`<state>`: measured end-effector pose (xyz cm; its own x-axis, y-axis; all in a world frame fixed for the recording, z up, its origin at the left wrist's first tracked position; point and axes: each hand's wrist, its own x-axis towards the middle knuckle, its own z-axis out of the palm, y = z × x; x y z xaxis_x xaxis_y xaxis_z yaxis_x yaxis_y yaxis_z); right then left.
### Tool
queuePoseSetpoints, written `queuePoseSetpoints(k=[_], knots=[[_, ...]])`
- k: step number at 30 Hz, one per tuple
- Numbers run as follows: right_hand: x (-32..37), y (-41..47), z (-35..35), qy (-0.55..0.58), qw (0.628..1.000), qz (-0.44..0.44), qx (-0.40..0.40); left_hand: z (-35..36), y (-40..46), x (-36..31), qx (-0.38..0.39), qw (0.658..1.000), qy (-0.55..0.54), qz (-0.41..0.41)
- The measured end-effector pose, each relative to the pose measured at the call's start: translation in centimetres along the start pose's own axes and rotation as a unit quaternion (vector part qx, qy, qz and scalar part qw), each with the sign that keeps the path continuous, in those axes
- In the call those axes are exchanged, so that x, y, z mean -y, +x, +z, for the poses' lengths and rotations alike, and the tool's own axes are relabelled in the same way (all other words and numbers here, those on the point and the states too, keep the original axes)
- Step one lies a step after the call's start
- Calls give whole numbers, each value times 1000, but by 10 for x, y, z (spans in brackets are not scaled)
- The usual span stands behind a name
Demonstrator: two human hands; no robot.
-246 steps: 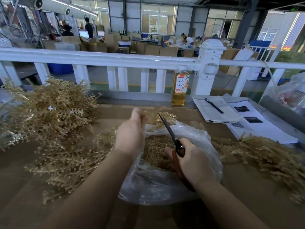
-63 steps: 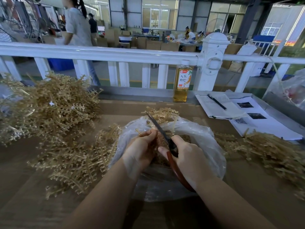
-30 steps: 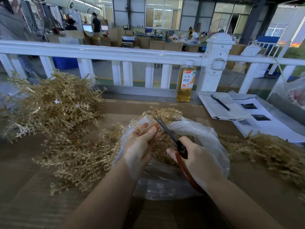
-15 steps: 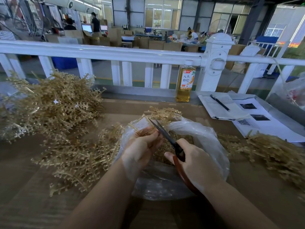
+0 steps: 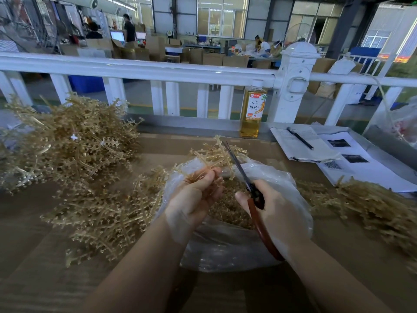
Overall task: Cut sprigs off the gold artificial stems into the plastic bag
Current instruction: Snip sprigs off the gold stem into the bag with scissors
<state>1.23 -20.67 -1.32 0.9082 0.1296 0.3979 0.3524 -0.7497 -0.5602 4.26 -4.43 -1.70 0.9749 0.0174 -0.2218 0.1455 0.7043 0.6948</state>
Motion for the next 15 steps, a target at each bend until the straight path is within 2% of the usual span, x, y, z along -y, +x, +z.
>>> queuePoseSetpoints(k=[4,8,15], knots=[[0,-4,4,-35,998,-40,-36,1,1,-1,-7,999,-45,-1],[-3,-4,6,-32,997,-51,-45,-1,1,0,-14,999,-39,7],[-11,-4,11,-56,995,-60,54,-6,3,4,-41,999,-1,28]])
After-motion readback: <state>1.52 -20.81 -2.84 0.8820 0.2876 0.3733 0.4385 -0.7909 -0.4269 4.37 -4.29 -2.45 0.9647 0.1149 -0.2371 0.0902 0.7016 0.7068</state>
